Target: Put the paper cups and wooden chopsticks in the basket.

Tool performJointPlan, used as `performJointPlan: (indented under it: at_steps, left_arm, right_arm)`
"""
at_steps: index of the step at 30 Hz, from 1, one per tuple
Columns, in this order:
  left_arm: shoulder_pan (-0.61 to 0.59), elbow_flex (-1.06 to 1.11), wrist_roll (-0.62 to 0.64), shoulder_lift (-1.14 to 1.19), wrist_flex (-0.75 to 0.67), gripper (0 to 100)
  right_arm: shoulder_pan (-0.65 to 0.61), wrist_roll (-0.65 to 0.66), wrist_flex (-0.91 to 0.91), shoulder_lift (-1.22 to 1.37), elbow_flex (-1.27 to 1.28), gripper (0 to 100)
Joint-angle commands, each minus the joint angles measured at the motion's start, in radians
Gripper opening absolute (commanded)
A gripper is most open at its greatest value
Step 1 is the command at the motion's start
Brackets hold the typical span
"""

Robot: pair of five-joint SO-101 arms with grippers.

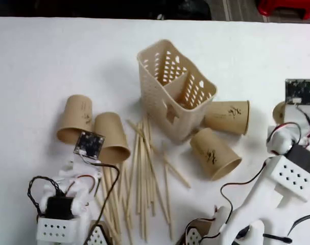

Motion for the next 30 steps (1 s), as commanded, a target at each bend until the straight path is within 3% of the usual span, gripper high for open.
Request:
performJointPlan:
  at_steps: [1,6,15,24,30]
  left_arm:
    - [-0.007,-0.005,-0.009,-0.010,-0.011,2]
    - [-0.007,-0.005,-0.009,-0.010,-0.011,2]
    - [-0.007,-0.005,-0.009,-0.010,-0.011,2]
    - [-0.007,-0.005,-0.009,-0.010,-0.011,2]
    - [-0.007,-0.005,-0.009,-0.010,-0.011,2]
  right_arm:
    - [0.001,0.011,0.105,-0.027,-0.190,2.0]
    - [-0.070,0.012,0.277,-0.027,-0.451,2.0]
    - [-0.314,0.012,0.558,-0.018,-0.848,2.0]
    - [-0.607,0.068,0.647,-0.002,-0.914,4.6]
    - [-0.704,0.114,0.679,0.116,-0.916,4.5]
